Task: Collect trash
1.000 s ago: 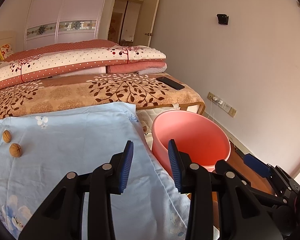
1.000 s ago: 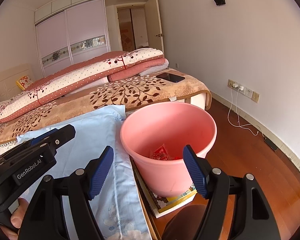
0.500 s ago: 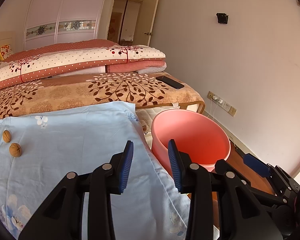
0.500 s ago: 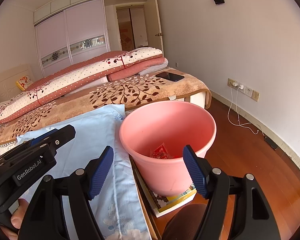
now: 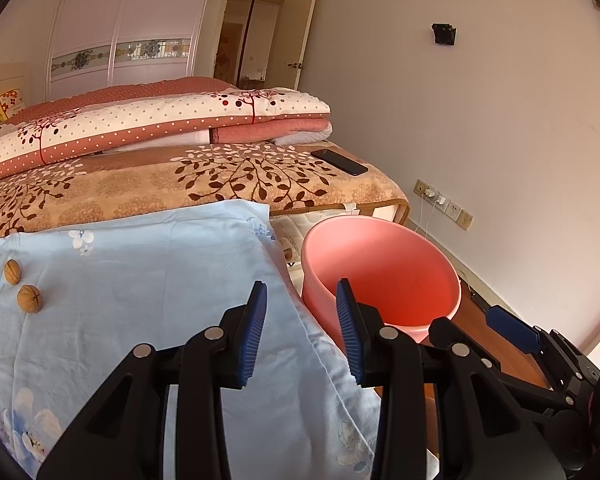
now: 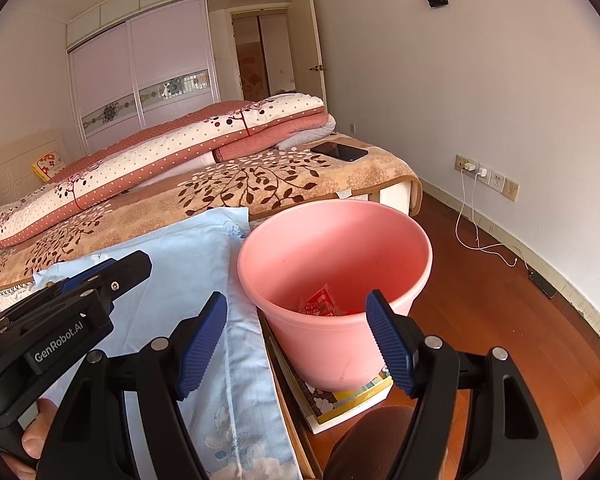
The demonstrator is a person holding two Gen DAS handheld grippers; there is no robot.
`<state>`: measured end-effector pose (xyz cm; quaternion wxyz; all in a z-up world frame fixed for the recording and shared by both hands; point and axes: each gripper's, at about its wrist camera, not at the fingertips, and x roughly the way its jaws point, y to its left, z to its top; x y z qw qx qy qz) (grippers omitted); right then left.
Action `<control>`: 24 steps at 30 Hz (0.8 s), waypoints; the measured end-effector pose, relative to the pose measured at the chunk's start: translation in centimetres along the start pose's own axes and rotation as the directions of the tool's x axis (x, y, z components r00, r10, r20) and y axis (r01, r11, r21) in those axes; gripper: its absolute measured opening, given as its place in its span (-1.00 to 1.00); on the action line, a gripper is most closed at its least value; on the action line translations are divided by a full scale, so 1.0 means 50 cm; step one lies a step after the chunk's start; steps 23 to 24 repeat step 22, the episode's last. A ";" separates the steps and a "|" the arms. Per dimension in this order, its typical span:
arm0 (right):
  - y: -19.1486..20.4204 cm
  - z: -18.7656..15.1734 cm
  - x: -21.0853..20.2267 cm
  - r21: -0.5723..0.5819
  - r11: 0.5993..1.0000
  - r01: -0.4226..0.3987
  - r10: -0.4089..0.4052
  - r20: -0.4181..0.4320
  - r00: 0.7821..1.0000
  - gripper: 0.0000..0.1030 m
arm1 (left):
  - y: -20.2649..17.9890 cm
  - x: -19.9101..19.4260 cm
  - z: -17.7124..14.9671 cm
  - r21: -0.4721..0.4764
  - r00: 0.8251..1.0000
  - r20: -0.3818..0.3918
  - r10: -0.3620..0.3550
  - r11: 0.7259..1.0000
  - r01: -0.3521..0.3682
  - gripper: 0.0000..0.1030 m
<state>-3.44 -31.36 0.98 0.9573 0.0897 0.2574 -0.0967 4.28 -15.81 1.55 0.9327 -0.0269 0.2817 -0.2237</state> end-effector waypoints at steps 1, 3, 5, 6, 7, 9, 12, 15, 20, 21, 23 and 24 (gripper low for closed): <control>0.001 -0.001 0.000 0.001 1.000 0.000 0.000 0.000 1.000 0.37 | -0.001 0.000 -0.001 0.000 1.000 0.000 0.000 1.000 0.000 -0.29; -0.001 -0.001 0.001 0.001 1.000 0.000 0.000 -0.001 1.000 0.37 | -0.001 0.000 0.000 0.001 1.000 0.000 0.000 1.000 0.000 -0.29; -0.001 -0.004 0.001 0.002 1.000 0.001 -0.001 -0.002 1.000 0.37 | 0.000 0.000 0.000 0.001 1.000 0.001 0.002 1.000 -0.002 -0.29; -0.001 -0.003 0.001 0.002 1.000 0.001 -0.001 -0.002 1.000 0.37 | 0.000 -0.001 -0.001 0.001 1.000 0.002 0.002 1.000 -0.002 -0.29; 0.000 -0.005 0.001 0.002 1.000 0.001 -0.001 -0.002 1.000 0.37 | -0.001 0.000 -0.001 0.003 1.000 0.005 0.004 1.000 -0.004 -0.29; -0.002 -0.003 0.001 0.002 1.000 0.001 -0.001 -0.002 1.000 0.37 | -0.001 -0.003 -0.002 0.008 1.000 0.013 0.009 1.000 -0.009 -0.29; -0.002 -0.002 0.001 0.002 1.000 0.000 0.000 -0.002 1.000 0.37 | -0.003 -0.004 -0.002 0.014 1.000 0.013 0.009 1.000 -0.009 -0.29; -0.002 -0.002 0.001 0.002 1.000 0.000 0.000 -0.003 1.000 0.37 | -0.004 -0.003 -0.002 0.015 1.000 0.007 0.007 1.000 -0.007 -0.29; -0.002 -0.007 0.002 0.003 1.000 0.001 -0.001 -0.004 1.000 0.37 | -0.003 0.000 -0.002 0.011 1.000 -0.008 0.007 1.000 -0.006 -0.29; -0.003 -0.010 0.004 0.003 1.000 0.002 -0.002 -0.005 1.000 0.37 | -0.002 0.001 -0.002 0.010 1.000 -0.009 0.007 1.000 -0.007 -0.29; -0.003 -0.010 0.004 0.003 1.000 0.002 -0.002 -0.005 1.000 0.37 | -0.002 0.001 -0.001 0.009 1.000 -0.009 0.007 1.000 -0.007 -0.29; -0.003 -0.010 0.004 0.003 1.000 0.002 -0.002 -0.005 1.000 0.37 | -0.002 0.001 -0.001 0.009 1.000 -0.009 0.007 1.000 -0.007 -0.29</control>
